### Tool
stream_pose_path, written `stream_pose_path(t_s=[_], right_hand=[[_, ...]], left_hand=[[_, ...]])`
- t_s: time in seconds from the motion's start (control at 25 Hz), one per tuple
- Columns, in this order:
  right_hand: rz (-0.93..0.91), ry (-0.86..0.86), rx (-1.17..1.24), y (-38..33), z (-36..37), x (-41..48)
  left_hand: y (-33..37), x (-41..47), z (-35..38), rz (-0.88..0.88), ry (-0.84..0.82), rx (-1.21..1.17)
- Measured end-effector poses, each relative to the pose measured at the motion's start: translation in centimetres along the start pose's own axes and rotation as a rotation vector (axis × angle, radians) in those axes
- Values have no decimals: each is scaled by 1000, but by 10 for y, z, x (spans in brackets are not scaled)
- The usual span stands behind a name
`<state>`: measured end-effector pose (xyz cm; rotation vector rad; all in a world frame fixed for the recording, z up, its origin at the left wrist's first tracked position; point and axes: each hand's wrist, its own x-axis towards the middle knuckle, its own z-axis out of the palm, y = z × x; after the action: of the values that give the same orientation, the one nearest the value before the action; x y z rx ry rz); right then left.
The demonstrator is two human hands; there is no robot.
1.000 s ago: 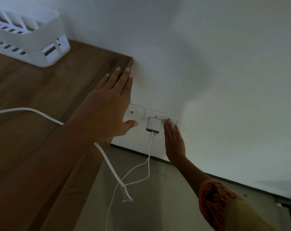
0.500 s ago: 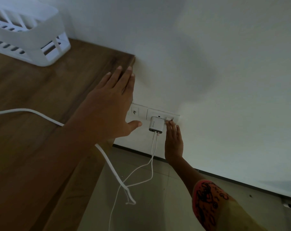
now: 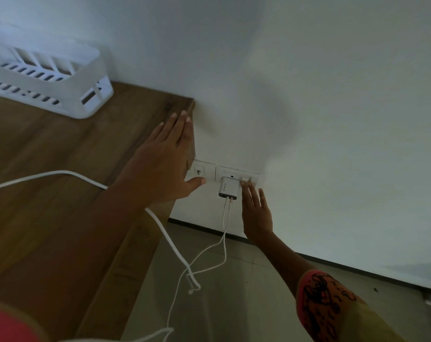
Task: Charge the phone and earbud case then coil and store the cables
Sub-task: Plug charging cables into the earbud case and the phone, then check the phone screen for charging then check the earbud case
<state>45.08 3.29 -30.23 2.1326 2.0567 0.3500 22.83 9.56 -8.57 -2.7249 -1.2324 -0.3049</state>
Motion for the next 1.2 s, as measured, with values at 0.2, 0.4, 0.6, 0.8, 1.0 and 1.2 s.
stream_pose_path(t_s=[0.2,0.4,0.6,0.8,1.0,1.2], right_hand=[[-109,60,78,6,-32,-19],[-79,89,318,1,-95,-44],[-99,224,602,0,-177,-60],[-202,334,876,-26,-254,-67],[-434,360,1080,-85,-314,-78],[-669,203,1182,-138,-360,-78]], left_hand=[[7,-4,-9,-74,-117,-56],[30,-12,-52,-207,-271,-196],[53,-71,-86,-285,-157,-230],[76,-126,-137,-557,-53,-218],[72,-179,-168,-787,72,-280],[48,-227,-166,-998,192,-231]])
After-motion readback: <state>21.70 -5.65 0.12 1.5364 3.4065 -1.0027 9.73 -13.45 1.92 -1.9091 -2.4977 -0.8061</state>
